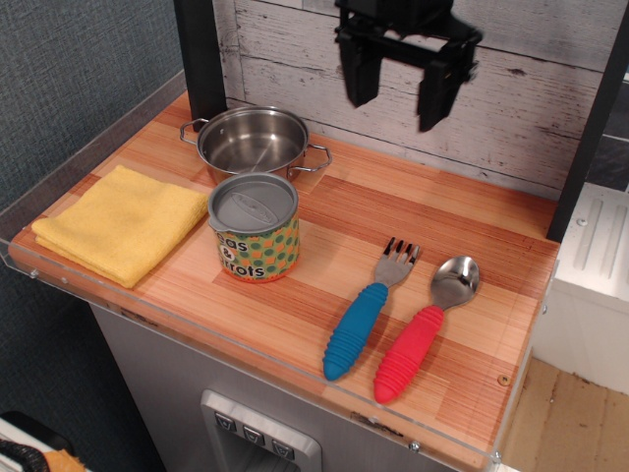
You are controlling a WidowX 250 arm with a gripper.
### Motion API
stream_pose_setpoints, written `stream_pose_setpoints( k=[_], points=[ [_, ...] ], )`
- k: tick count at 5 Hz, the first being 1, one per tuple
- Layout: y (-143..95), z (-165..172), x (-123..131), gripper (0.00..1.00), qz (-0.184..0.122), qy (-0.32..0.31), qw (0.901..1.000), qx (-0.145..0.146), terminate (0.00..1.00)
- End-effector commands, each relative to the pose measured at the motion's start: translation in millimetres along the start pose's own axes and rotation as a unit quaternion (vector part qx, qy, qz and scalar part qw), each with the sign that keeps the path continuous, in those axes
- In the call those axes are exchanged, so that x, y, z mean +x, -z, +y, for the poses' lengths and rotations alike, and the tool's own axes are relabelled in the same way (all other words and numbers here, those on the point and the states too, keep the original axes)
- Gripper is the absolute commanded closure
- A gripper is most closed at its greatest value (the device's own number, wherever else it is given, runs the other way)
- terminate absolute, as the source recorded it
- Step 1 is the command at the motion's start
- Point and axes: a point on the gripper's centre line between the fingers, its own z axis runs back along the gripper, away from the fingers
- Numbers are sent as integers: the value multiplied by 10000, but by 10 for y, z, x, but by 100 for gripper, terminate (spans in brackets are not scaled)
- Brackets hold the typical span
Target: Move the tin just behind the blue fork
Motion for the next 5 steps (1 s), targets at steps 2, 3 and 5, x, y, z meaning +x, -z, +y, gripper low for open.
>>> stream_pose_setpoints(
  k=[2, 3, 5],
  points=[
    [-263, 363, -860, 0, 1049, 1117, 9853, 756, 0],
    [-144, 456, -1071, 0, 1405, 1299, 9766, 978, 0],
    [104, 732, -1387, 0, 1449, 1670, 9691, 1095, 0]
  ],
)
